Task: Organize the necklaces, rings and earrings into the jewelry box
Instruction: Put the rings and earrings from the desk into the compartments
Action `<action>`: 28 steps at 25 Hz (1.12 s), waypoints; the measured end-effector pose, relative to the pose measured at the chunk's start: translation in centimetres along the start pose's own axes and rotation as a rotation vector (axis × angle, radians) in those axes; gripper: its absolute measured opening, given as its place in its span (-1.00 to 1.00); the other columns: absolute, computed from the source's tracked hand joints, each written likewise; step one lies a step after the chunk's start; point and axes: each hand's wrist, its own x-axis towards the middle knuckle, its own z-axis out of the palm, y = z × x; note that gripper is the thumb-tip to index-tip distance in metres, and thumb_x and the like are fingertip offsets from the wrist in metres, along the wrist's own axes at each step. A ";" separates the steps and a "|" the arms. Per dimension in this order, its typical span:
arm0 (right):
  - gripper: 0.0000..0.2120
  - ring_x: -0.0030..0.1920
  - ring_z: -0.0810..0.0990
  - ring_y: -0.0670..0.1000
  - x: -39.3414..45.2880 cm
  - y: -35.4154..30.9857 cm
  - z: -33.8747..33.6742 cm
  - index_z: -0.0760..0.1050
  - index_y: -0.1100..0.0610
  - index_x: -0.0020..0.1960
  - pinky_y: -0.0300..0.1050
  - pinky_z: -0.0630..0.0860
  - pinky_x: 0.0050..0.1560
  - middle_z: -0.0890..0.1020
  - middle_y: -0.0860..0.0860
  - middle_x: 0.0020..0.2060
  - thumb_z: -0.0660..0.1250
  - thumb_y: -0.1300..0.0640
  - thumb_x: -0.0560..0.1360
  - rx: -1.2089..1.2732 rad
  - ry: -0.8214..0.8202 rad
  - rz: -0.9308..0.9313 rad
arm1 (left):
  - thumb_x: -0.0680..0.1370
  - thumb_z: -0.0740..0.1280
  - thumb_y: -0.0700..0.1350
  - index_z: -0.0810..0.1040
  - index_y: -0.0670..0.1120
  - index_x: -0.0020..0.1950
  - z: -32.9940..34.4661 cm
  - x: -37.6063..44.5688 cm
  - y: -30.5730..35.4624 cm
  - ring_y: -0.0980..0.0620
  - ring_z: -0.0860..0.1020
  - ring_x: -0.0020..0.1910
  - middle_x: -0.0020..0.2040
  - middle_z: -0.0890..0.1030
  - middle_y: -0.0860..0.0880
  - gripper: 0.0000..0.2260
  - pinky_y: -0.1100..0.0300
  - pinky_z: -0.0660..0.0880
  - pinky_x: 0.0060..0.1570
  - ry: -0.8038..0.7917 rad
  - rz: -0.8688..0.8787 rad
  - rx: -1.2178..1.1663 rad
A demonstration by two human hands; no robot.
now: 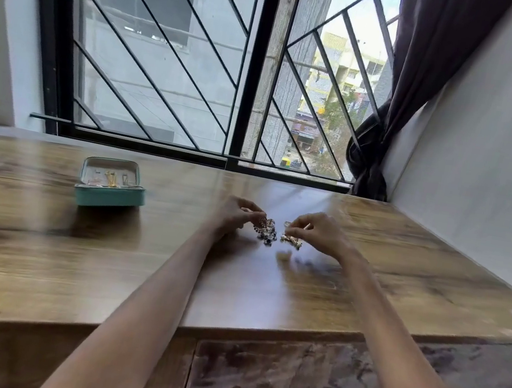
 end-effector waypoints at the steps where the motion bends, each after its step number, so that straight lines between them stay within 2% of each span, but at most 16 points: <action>1: -0.92 -0.34 0.50 -0.24 0.0 -0.2 -0.1 0.65 0.09 -0.12 -0.20 0.42 -0.16 0.65 -0.07 -0.27 0.42 0.09 0.45 0.118 0.035 -0.006 | 0.51 0.35 -0.20 0.60 -0.14 -0.17 -0.1 -0.1 0.3 0.29 0.57 -0.41 -0.45 0.62 0.12 -0.93 0.34 0.33 -0.42 0.001 -0.011 -0.026; 4: -0.92 -0.25 0.53 -0.10 0.0 -1.2 -0.2 0.57 0.14 -0.09 -0.20 0.43 -0.18 0.62 -0.01 -0.22 0.32 0.15 0.51 0.579 0.123 0.052 | 0.54 0.26 -0.19 0.52 -0.07 -0.22 -0.5 -0.4 1.0 0.11 0.56 -0.31 -0.42 0.64 0.09 -0.85 0.23 0.32 -0.30 -0.007 -0.090 -0.140; 6: -0.91 -0.21 0.57 -0.04 0.5 -2.0 0.1 0.53 0.16 -0.09 -0.18 0.48 -0.16 0.62 0.02 -0.22 0.27 0.17 0.53 0.831 0.164 0.080 | 0.56 0.20 -0.19 0.49 -0.08 -0.21 -0.6 -0.7 1.2 0.08 0.51 -0.36 -0.41 0.64 0.06 -0.84 0.23 0.28 -0.34 -0.008 -0.117 -0.212; 8: -0.89 -0.20 0.59 0.02 1.2 -2.9 0.7 0.51 0.18 -0.10 -0.16 0.53 -0.16 0.62 0.06 -0.19 0.23 0.20 0.54 0.964 0.142 0.112 | 0.57 0.19 -0.23 0.47 -0.11 -0.21 -0.7 -0.9 1.2 0.12 0.50 -0.46 -0.43 0.64 0.02 -0.82 0.26 0.26 -0.37 -0.019 -0.102 -0.281; 11: -0.90 -0.20 0.61 0.09 2.1 -3.7 2.4 0.47 0.21 -0.12 -0.14 0.56 -0.21 0.61 0.14 -0.13 0.19 0.25 0.52 0.995 0.018 0.182 | 0.59 0.20 -0.24 0.46 -0.11 -0.20 -0.7 -0.9 0.9 0.16 0.48 -0.54 -0.44 0.62 0.00 -0.83 0.30 0.26 -0.43 -0.055 -0.074 -0.274; 15: -0.93 -0.23 0.64 0.09 2.6 -3.7 3.7 0.45 0.20 -0.12 -0.16 0.50 -0.26 0.59 0.11 -0.18 0.20 0.25 0.51 0.993 -0.063 0.220 | 0.59 0.24 -0.23 0.47 -0.09 -0.20 -0.4 -0.7 0.6 0.22 0.47 -0.60 -0.47 0.59 0.04 -0.84 0.38 0.27 -0.53 -0.038 -0.070 -0.185; 17: -0.93 -0.20 0.61 0.08 2.7 -3.5 3.5 0.45 0.19 -0.09 -0.16 0.50 -0.24 0.58 0.09 -0.18 0.21 0.21 0.52 0.991 -0.085 0.216 | 0.59 0.23 -0.22 0.47 -0.10 -0.17 -0.3 -0.5 0.5 0.22 0.47 -0.59 -0.50 0.60 0.06 -0.86 0.37 0.27 -0.52 -0.044 -0.058 -0.171; 19: -0.93 -0.18 0.60 0.05 2.7 -3.2 3.3 0.45 0.18 -0.07 -0.17 0.52 -0.23 0.59 0.09 -0.15 0.22 0.18 0.54 1.007 -0.107 0.208 | 0.59 0.24 -0.21 0.49 -0.09 -0.16 -0.3 -0.4 0.3 0.21 0.48 -0.54 -0.41 0.61 0.05 -0.86 0.34 0.29 -0.47 -0.019 -0.054 -0.177; 22: -0.87 -0.22 0.58 0.07 2.6 -3.3 3.0 0.45 0.22 -0.12 -0.16 0.57 -0.27 0.61 0.14 -0.13 0.16 0.21 0.55 1.202 -0.049 0.271 | 0.59 0.24 -0.21 0.50 -0.08 -0.19 -0.4 -0.4 0.3 0.16 0.50 -0.44 -0.30 0.59 -0.02 -0.84 0.34 0.34 -0.42 -0.013 -0.048 -0.229; 25: -0.84 -0.26 0.55 0.09 2.7 -3.2 2.7 0.40 0.25 -0.14 -0.19 0.59 -0.35 0.56 0.18 -0.18 0.10 0.24 0.54 1.400 -0.003 0.371 | 0.59 0.25 -0.19 0.52 -0.08 -0.18 -0.3 -0.4 0.3 0.14 0.53 -0.37 -0.30 0.62 0.02 -0.85 0.33 0.40 -0.35 -0.048 -0.035 -0.237; 28: -0.80 -0.36 0.44 -0.01 3.1 -3.1 3.3 0.42 0.26 0.02 -0.26 0.45 -0.47 0.49 0.10 -0.28 0.14 0.13 0.57 1.168 -0.093 0.397 | 0.59 0.25 -0.19 0.51 -0.07 -0.17 -0.3 -0.3 0.1 0.17 0.56 -0.36 -0.37 0.65 0.09 -0.85 0.34 0.42 -0.34 -0.068 -0.030 -0.237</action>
